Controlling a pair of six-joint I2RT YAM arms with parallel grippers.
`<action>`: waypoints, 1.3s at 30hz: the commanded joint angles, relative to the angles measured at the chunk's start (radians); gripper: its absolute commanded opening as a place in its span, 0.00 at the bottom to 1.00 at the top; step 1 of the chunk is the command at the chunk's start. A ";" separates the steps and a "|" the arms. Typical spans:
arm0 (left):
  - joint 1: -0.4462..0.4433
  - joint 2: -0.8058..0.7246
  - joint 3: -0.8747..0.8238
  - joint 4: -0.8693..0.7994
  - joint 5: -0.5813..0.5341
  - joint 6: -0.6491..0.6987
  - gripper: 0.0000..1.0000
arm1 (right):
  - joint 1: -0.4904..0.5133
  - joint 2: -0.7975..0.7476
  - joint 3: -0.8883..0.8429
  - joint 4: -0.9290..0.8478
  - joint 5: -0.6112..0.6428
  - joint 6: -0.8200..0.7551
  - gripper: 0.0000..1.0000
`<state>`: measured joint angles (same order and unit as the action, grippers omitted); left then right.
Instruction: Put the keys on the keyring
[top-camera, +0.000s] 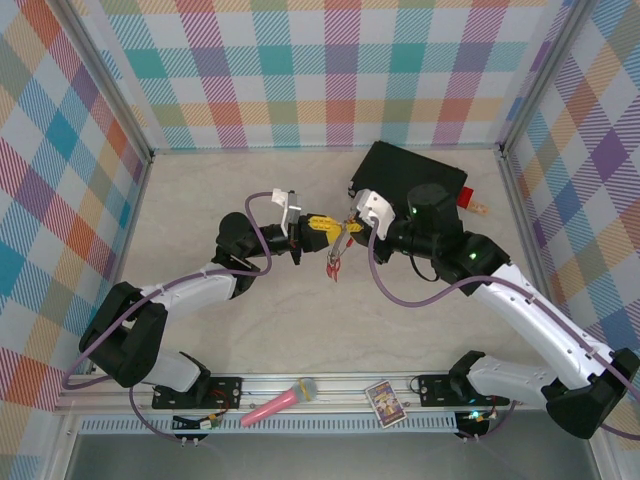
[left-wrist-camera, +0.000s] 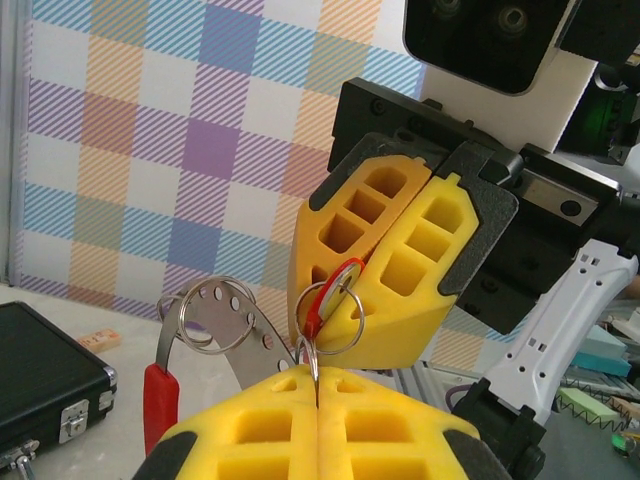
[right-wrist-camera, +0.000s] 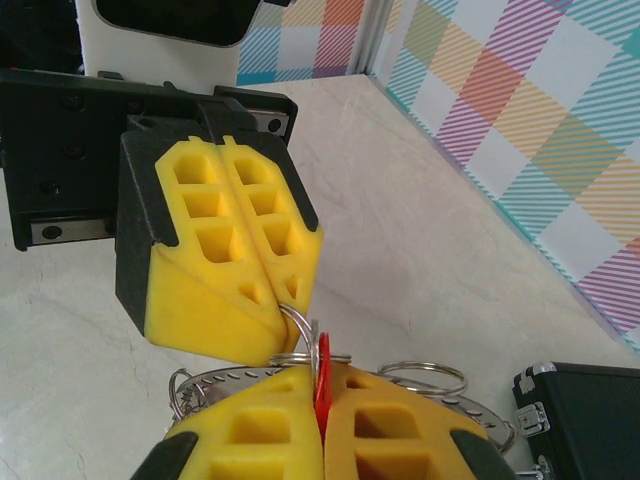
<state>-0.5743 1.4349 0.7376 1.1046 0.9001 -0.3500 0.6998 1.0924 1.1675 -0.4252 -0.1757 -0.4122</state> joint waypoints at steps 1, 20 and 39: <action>-0.008 -0.015 0.025 0.004 0.044 0.018 0.00 | 0.004 0.000 0.034 0.036 -0.001 -0.019 0.05; 0.007 -0.069 -0.030 -0.040 -0.094 0.083 0.48 | 0.001 -0.007 0.015 0.058 0.077 0.015 0.07; 0.025 -0.185 -0.135 -0.022 -0.365 0.132 0.99 | -0.009 0.027 -0.029 0.096 0.137 0.047 0.08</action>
<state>-0.5594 1.2961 0.6281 1.0477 0.6147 -0.2451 0.6994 1.0985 1.1534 -0.3801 -0.0616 -0.3965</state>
